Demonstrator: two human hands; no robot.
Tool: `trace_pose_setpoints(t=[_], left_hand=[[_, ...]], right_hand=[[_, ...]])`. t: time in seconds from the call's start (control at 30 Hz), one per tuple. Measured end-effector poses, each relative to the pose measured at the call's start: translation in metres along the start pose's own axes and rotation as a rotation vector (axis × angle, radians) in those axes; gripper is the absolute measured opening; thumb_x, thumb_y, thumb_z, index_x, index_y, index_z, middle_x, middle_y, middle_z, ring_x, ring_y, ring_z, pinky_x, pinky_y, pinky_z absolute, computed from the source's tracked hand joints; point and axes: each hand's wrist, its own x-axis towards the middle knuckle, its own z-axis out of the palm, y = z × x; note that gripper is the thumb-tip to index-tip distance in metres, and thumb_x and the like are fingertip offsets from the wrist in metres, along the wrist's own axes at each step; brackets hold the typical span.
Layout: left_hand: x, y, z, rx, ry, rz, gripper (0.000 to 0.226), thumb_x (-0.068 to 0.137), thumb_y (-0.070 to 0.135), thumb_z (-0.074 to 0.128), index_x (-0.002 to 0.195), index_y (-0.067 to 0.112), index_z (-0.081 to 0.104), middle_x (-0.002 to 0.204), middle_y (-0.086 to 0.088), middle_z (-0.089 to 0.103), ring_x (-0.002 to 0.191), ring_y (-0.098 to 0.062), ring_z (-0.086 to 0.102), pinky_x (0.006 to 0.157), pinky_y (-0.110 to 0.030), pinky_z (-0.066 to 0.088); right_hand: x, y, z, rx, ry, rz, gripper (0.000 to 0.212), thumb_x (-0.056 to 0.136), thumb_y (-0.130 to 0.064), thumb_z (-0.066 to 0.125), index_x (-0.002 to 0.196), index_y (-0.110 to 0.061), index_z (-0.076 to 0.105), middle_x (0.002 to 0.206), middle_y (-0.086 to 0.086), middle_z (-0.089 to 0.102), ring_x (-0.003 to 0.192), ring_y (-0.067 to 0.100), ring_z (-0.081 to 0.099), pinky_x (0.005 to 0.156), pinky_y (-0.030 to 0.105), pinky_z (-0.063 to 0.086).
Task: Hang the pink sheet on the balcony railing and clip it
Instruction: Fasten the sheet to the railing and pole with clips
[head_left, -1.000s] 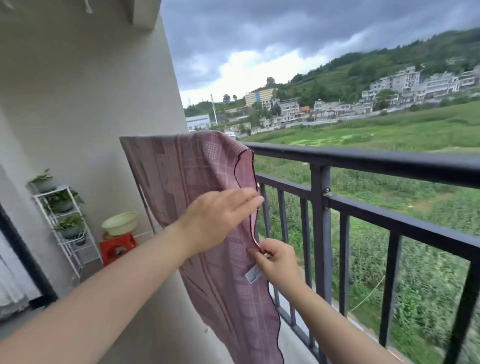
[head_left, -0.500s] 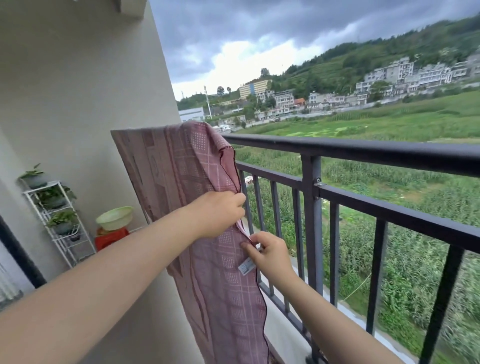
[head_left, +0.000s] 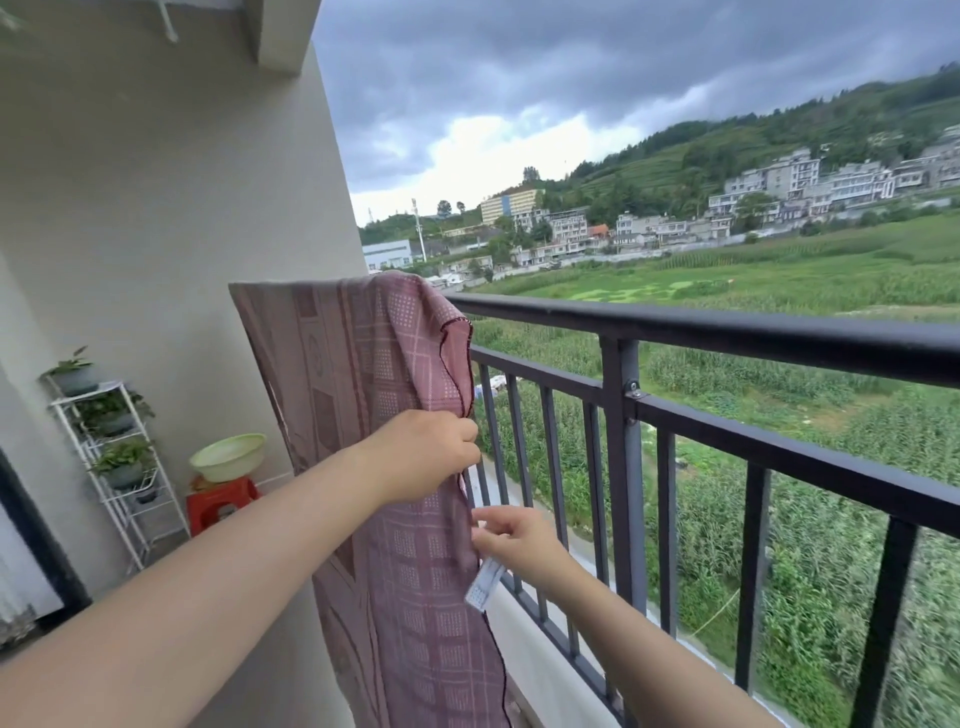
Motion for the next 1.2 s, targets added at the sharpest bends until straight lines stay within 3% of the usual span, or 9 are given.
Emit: trace_pose_setpoints(t=[0.07,0.1,0.2,0.33,0.47,0.53,0.7,0.97,1.2], left_hand=[[-0.002,-0.001,0.003,-0.033,0.017,0.001,0.02,0.086,-0.002,0.042,0.1,0.005,0.054,0.104,-0.011,0.053,0.096,-0.028,0.052,0.065,-0.033,0.037],[-0.003,-0.001,0.003,-0.045,0.021,-0.003,0.02,0.086,-0.002,0.043,0.1,0.005,0.054,0.104,-0.011,0.053,0.095,-0.028,0.052,0.065,-0.033,0.038],[-0.004,-0.003,0.007,-0.03,0.001,-0.01,0.016,0.086,-0.003,0.044,0.097,0.005,0.052,0.102,-0.011,0.052,0.09,-0.026,0.049,0.064,-0.032,0.036],[-0.007,-0.005,0.018,-0.003,0.184,0.101,0.018,0.07,-0.007,0.065,0.078,0.004,0.054,0.084,-0.012,0.055,0.068,-0.022,0.045,0.05,-0.029,0.039],[-0.007,-0.002,0.01,0.064,0.205,0.153,0.042,0.031,-0.005,0.084,0.048,0.009,0.048,0.054,-0.005,0.05,0.041,-0.018,0.044,0.032,-0.016,0.027],[-0.005,0.001,0.006,0.099,0.179,0.158,0.042,0.027,0.001,0.086,0.046,0.01,0.05,0.052,-0.004,0.049,0.039,-0.018,0.046,0.034,-0.014,0.021],[0.003,0.002,0.004,0.153,0.194,0.155,0.039,0.025,0.006,0.086,0.045,0.014,0.052,0.05,0.0,0.049,0.036,-0.015,0.045,0.036,-0.014,0.007],[0.007,0.006,0.002,0.137,0.203,0.149,0.04,0.024,0.003,0.084,0.042,0.015,0.05,0.048,0.001,0.049,0.03,-0.013,0.043,0.034,-0.012,0.017],[0.009,0.029,0.027,0.083,0.201,0.089,0.039,0.021,0.008,0.083,0.045,0.017,0.055,0.049,0.003,0.051,0.033,-0.013,0.047,0.027,-0.012,0.027]], right_hand=[[0.005,-0.006,0.005,-0.123,0.03,-0.047,0.022,0.082,-0.016,0.063,0.103,-0.012,0.064,0.055,-0.004,0.046,0.038,-0.004,0.042,0.042,0.007,0.031],[0.007,-0.009,0.007,-0.176,0.09,-0.082,0.01,0.082,-0.015,0.062,0.088,-0.008,0.068,0.052,0.0,0.044,0.038,0.001,0.04,0.042,0.013,0.029],[0.008,-0.007,0.005,-0.33,0.254,-0.183,0.037,0.085,-0.013,0.056,0.049,-0.007,0.05,0.044,0.003,0.037,0.046,0.015,0.033,0.046,0.024,0.022],[-0.005,0.001,-0.004,-0.427,0.296,-0.347,0.032,0.082,-0.019,0.052,0.059,0.003,0.059,0.056,0.018,0.057,0.056,0.026,0.05,0.049,0.024,0.025],[-0.008,0.005,0.0,-0.427,0.306,-0.403,0.033,0.078,-0.019,0.048,0.053,0.002,0.05,0.045,0.003,0.04,0.05,0.016,0.036,0.046,0.021,0.021],[-0.007,0.007,0.002,-0.384,0.304,-0.388,0.032,0.082,-0.019,0.045,0.051,-0.01,0.041,0.047,-0.009,0.028,0.047,0.01,0.03,0.047,0.017,0.021],[-0.002,0.011,0.008,-0.306,0.278,-0.34,0.048,0.092,-0.018,0.046,0.05,-0.027,0.025,0.048,-0.009,0.028,0.046,0.002,0.028,0.046,0.018,0.019],[0.0,0.014,-0.005,-0.357,0.393,-0.254,0.028,0.082,-0.015,0.063,0.062,0.003,0.058,0.053,0.007,0.046,0.057,0.016,0.041,0.051,0.026,0.026],[-0.002,0.017,-0.011,-0.368,0.407,-0.247,0.021,0.082,-0.017,0.063,0.073,0.002,0.063,0.064,0.01,0.053,0.065,0.016,0.043,0.051,0.011,0.023]])
